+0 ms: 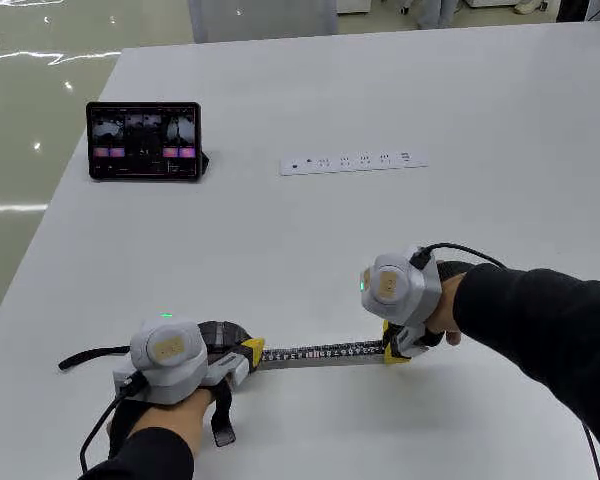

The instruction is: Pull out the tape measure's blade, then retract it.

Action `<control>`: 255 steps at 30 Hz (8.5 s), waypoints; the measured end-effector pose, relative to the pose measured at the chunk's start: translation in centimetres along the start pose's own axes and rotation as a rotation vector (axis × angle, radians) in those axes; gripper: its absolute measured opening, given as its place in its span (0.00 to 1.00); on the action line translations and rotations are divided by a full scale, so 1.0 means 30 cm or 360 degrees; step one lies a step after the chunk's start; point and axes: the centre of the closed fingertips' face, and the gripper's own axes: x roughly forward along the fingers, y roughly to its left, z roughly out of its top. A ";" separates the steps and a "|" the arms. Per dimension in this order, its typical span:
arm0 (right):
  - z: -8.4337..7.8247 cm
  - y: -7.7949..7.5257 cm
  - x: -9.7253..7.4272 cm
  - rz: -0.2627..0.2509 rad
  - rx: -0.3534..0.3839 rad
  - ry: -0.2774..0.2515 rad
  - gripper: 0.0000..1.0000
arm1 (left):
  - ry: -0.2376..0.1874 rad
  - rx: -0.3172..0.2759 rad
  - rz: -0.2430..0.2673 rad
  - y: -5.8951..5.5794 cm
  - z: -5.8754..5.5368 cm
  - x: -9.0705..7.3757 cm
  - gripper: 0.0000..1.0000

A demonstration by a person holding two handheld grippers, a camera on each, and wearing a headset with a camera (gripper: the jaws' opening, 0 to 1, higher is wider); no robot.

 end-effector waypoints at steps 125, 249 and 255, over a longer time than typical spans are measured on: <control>0.269 0.011 0.071 -0.0046 -0.0139 -0.0322 0.10 | 0.0048 0.0003 -0.0047 0.000 -0.006 0.002 0.61; 0.460 0.020 0.119 -0.0045 0.0006 -0.0532 0.10 | 0.0080 -0.0095 -0.0104 0.008 -0.007 -0.005 0.61; 0.462 0.019 0.119 -0.0045 0.0012 -0.0536 0.10 | 0.0084 -0.0098 -0.0105 0.007 -0.007 -0.004 0.61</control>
